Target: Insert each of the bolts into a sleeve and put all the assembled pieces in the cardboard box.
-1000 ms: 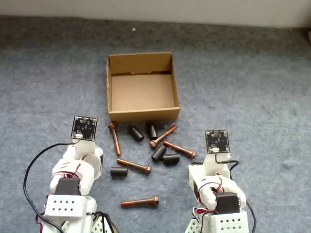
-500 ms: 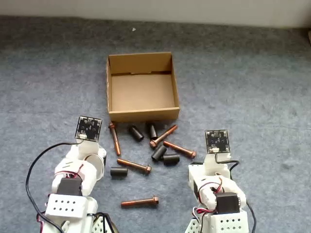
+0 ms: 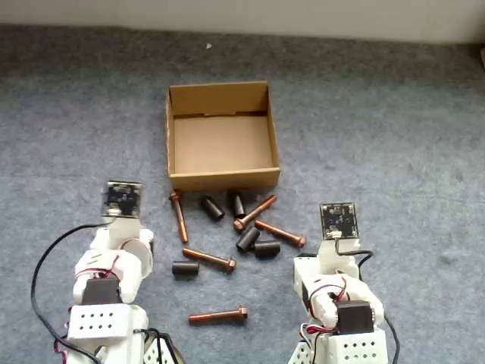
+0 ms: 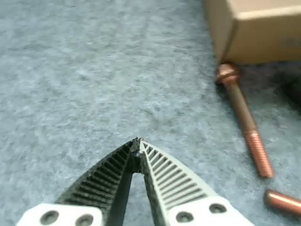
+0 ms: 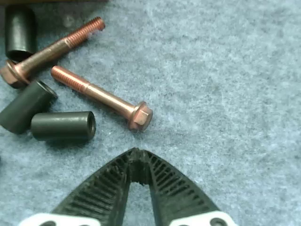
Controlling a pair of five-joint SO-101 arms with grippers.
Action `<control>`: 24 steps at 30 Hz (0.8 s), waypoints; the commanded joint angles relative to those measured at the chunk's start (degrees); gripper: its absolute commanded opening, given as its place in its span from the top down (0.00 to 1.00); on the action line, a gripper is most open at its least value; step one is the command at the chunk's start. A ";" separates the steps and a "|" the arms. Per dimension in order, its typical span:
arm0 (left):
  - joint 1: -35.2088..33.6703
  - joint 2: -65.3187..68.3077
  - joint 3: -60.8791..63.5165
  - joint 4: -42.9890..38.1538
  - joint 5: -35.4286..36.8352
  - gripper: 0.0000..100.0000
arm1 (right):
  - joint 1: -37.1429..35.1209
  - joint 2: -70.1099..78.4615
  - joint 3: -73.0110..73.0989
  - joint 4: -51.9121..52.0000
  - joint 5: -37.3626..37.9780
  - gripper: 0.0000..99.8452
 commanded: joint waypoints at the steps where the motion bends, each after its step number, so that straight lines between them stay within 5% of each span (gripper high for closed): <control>1: -6.64 -0.48 -3.21 0.79 -0.44 0.99 | 0.57 -0.57 -0.13 -0.04 6.95 0.99; 5: -6.55 -0.48 -3.12 0.79 -0.70 0.99 | 3.82 -0.57 -0.40 -5.05 16.09 0.99; 11: -6.64 -0.48 -1.36 1.32 -10.81 0.99 | 8.57 -0.31 -4.44 -10.42 15.56 0.99; 19: -6.55 -0.48 -1.63 3.87 -11.87 0.99 | 0.57 1.01 -20.97 -5.32 15.65 0.92; 24: -6.55 -0.48 -1.71 3.87 -11.87 0.99 | -6.64 15.69 -29.32 -4.88 15.38 0.92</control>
